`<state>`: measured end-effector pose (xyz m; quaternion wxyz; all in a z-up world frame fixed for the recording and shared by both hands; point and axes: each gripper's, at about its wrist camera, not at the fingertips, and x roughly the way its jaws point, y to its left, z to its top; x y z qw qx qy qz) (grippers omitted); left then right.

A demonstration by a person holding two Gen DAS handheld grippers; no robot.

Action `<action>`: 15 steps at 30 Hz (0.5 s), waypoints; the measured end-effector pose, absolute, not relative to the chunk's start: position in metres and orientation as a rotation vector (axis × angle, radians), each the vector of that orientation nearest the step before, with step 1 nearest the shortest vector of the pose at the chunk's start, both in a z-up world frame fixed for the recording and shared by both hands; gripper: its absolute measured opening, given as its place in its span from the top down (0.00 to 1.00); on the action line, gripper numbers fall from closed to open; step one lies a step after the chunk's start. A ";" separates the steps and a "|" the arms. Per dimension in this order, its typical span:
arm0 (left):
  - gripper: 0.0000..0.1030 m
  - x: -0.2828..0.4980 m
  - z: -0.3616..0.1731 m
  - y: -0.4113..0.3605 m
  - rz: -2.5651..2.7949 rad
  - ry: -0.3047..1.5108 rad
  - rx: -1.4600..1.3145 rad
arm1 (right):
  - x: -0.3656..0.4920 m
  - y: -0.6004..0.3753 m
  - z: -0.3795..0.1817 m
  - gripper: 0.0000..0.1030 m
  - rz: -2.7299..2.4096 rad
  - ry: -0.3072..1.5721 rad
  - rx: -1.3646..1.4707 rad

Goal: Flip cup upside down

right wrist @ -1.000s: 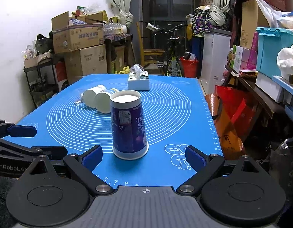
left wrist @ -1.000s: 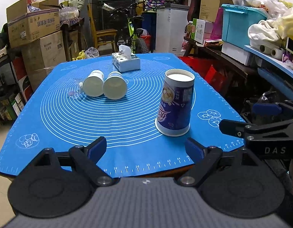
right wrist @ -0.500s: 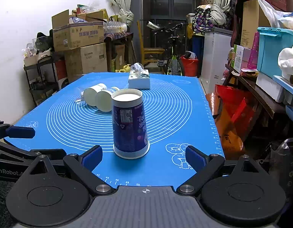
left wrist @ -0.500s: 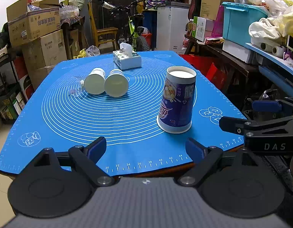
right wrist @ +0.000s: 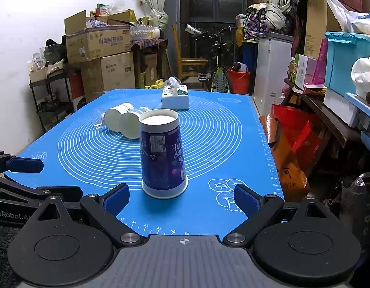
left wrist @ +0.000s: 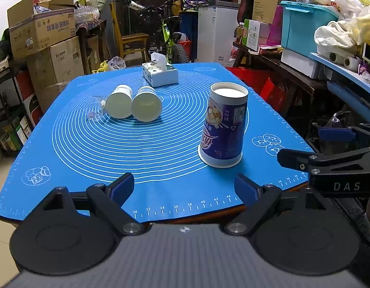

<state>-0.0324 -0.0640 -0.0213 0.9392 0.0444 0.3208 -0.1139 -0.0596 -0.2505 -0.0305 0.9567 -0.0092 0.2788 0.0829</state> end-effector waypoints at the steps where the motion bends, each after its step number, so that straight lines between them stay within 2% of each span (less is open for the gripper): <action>1: 0.12 -0.032 -0.021 -0.064 -0.233 0.656 0.091 | -0.059 -0.250 -0.031 0.08 0.167 0.566 -0.020; 15: 0.12 -0.032 -0.021 -0.064 -0.233 0.657 0.091 | -0.059 -0.250 -0.033 0.08 0.167 0.572 -0.022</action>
